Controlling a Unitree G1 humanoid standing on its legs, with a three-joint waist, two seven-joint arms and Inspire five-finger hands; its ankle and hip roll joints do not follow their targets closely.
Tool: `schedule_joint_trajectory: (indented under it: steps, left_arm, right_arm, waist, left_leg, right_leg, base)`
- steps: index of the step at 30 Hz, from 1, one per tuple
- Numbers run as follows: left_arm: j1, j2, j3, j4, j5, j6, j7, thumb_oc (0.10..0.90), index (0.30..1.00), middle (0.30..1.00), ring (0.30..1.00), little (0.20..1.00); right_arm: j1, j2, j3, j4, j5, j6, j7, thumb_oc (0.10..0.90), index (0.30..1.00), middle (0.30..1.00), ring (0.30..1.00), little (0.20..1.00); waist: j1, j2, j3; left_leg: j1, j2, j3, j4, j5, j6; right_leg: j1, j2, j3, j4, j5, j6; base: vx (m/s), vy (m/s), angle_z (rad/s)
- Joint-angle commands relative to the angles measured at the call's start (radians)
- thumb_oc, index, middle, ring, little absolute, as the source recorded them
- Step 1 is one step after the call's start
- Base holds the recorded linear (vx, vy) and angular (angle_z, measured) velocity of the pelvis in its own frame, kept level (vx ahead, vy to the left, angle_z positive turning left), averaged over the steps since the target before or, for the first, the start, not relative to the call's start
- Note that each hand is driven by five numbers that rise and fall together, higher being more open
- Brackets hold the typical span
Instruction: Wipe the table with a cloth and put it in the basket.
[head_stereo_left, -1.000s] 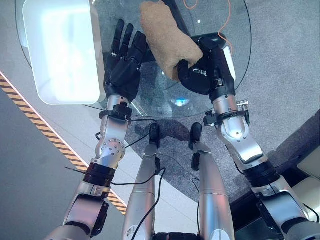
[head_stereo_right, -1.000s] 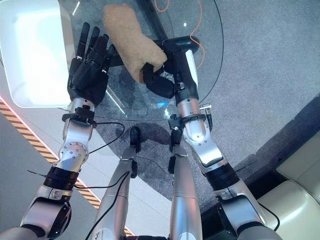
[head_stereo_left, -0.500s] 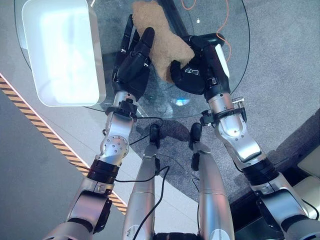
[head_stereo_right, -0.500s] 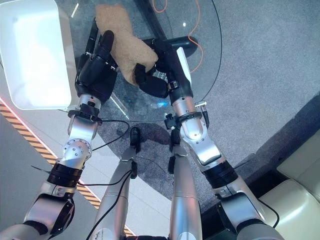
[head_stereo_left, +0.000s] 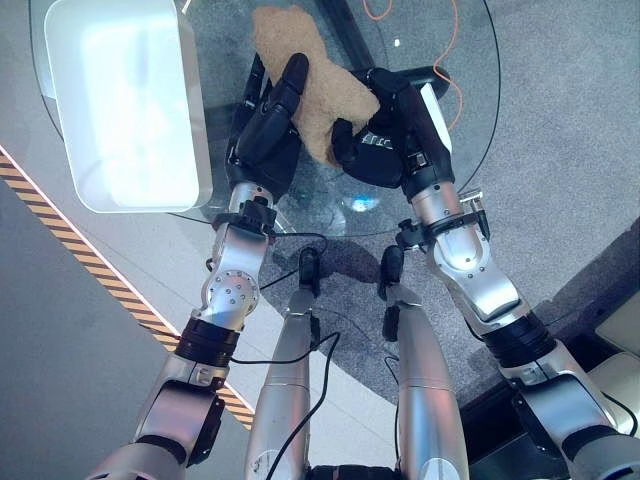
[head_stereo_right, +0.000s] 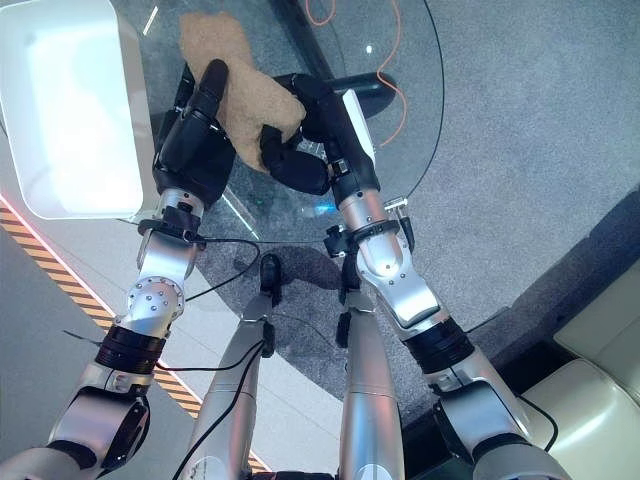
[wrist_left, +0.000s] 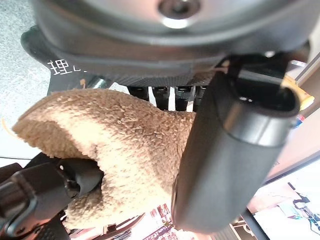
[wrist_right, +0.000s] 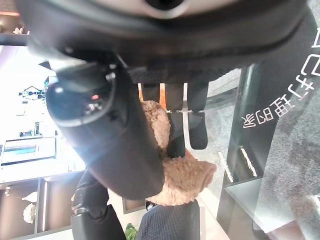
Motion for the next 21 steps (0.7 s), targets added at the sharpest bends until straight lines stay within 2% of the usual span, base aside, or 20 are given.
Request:
schedule_joint_trajectory:
  steps: [1, 10, 12, 13, 14, 15, 21]
  left_arm:
    - [-0.110, -0.003, 0.018, -0.078, 0.018, -0.048, -0.051, 0.800, 0.900, 0.900, 0.900, 0.900]
    - [-0.111, -0.006, 0.025, -0.081, 0.047, -0.075, -0.064, 0.800, 0.900, 0.900, 0.900, 0.900]
    - [-0.111, -0.007, 0.028, -0.081, 0.050, -0.084, -0.066, 0.531, 0.669, 0.669, 0.669, 0.631]
    - [-0.112, -0.006, 0.029, -0.081, 0.055, -0.095, -0.067, 0.347, 0.512, 0.512, 0.512, 0.447]
    - [-0.111, -0.007, 0.030, -0.080, 0.060, -0.102, -0.069, 0.270, 0.446, 0.446, 0.446, 0.370]
    - [-0.114, -0.006, 0.033, -0.077, 0.068, -0.115, -0.075, 0.100, 0.300, 0.300, 0.300, 0.200]
    - [-0.118, -0.009, 0.037, -0.088, 0.095, -0.142, -0.067, 0.100, 0.300, 0.300, 0.300, 0.200]
  right_arm:
    - [-0.160, 0.043, 0.008, -0.287, 0.020, -0.143, 0.059, 0.100, 0.300, 0.300, 0.300, 0.200]
    - [-0.159, 0.042, 0.012, -0.278, 0.019, -0.130, 0.080, 0.100, 0.300, 0.300, 0.300, 0.200]
    - [-0.159, 0.044, 0.010, -0.276, 0.016, -0.132, 0.082, 0.100, 0.300, 0.300, 0.300, 0.200]
    - [-0.159, 0.044, 0.010, -0.276, 0.016, -0.132, 0.083, 0.100, 0.300, 0.300, 0.300, 0.200]
    - [-0.160, 0.045, 0.009, -0.276, 0.016, -0.130, 0.083, 0.100, 0.300, 0.300, 0.300, 0.200]
    - [-0.160, 0.048, 0.010, -0.273, 0.013, -0.130, 0.084, 0.100, 0.300, 0.300, 0.300, 0.200]
    - [-0.160, 0.049, 0.005, -0.275, 0.017, -0.128, 0.093, 0.100, 0.300, 0.300, 0.300, 0.200]
  waist:
    - [-0.004, 0.007, -0.029]
    - [-0.002, 0.006, -0.029]
    - [-0.002, 0.006, -0.029]
    - [-0.002, 0.006, -0.029]
    - [-0.001, 0.006, -0.029]
    - [-0.001, 0.005, -0.029]
    - [-0.001, 0.004, -0.029]
  left_leg:
    - [0.034, -0.064, 0.076, -0.020, -0.012, 0.057]
    - [0.038, -0.065, 0.074, -0.023, -0.011, 0.056]
    - [0.038, -0.065, 0.074, -0.024, -0.011, 0.056]
    - [0.038, -0.065, 0.074, -0.023, -0.011, 0.056]
    - [0.038, -0.065, 0.074, -0.024, -0.011, 0.056]
    - [0.040, -0.066, 0.074, -0.023, -0.012, 0.056]
    - [0.037, -0.066, 0.073, -0.022, -0.012, 0.056]
  right_leg:
    - [0.076, 0.058, -0.034, -0.088, -0.025, 0.024]
    - [0.079, 0.057, -0.034, -0.091, -0.026, 0.023]
    - [0.079, 0.057, -0.035, -0.091, -0.027, 0.023]
    - [0.079, 0.057, -0.036, -0.090, -0.026, 0.023]
    - [0.079, 0.057, -0.036, -0.090, -0.026, 0.023]
    - [0.079, 0.057, -0.036, -0.090, -0.026, 0.023]
    - [0.077, 0.058, -0.034, -0.087, -0.027, 0.023]
  base:
    - [0.00, 0.000, 0.00]
    - [0.00, 0.000, 0.00]
    - [0.00, 0.000, 0.00]
    - [0.00, 0.000, 0.00]
    - [0.00, 0.000, 0.00]
    - [0.00, 0.000, 0.00]
    - [0.00, 0.000, 0.00]
